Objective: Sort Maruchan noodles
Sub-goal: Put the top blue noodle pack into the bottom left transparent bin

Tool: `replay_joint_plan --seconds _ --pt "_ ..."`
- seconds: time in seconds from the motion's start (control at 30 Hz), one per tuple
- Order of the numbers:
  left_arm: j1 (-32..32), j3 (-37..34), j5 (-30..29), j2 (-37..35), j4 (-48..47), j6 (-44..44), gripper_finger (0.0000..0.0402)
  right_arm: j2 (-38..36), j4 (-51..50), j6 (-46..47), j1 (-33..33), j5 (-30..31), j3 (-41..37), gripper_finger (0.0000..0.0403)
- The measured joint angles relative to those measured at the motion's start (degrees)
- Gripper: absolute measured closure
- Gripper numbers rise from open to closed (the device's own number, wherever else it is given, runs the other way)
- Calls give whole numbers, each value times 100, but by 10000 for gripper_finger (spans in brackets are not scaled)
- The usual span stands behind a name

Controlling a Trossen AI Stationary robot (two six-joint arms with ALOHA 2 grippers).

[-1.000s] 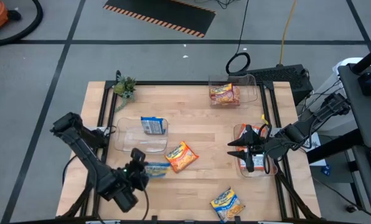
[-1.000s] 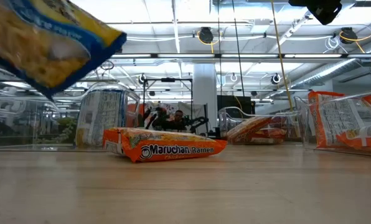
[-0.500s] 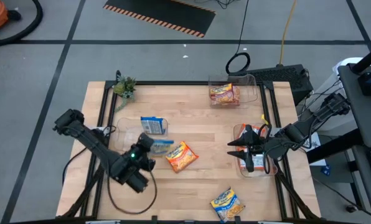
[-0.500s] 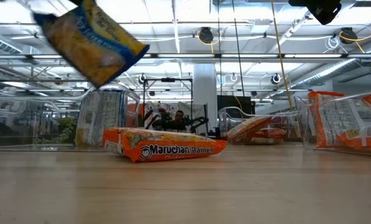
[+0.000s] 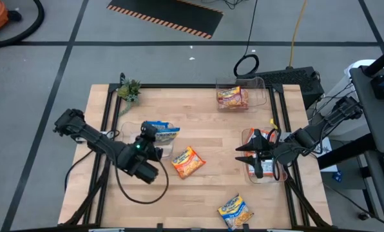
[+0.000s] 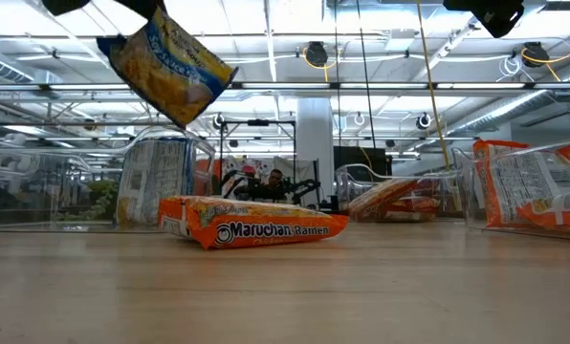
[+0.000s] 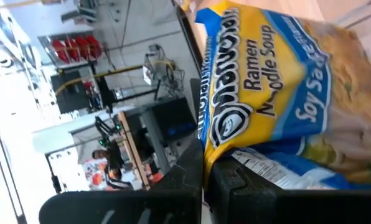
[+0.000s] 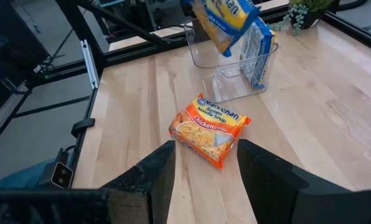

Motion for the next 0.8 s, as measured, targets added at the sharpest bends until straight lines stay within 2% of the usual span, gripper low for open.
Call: replay_joint_plan --seconds 0.33,0.53,0.8 --pt "284 -1066 -48 11 9 -1084 399 0 -9 24 0 -11 0 238" --pt "292 -1617 -337 7 259 -2249 399 0 -9 24 0 -4 0 238" --pt "296 -2330 -207 7 935 -2326 399 0 -11 9 0 -1 0 238"
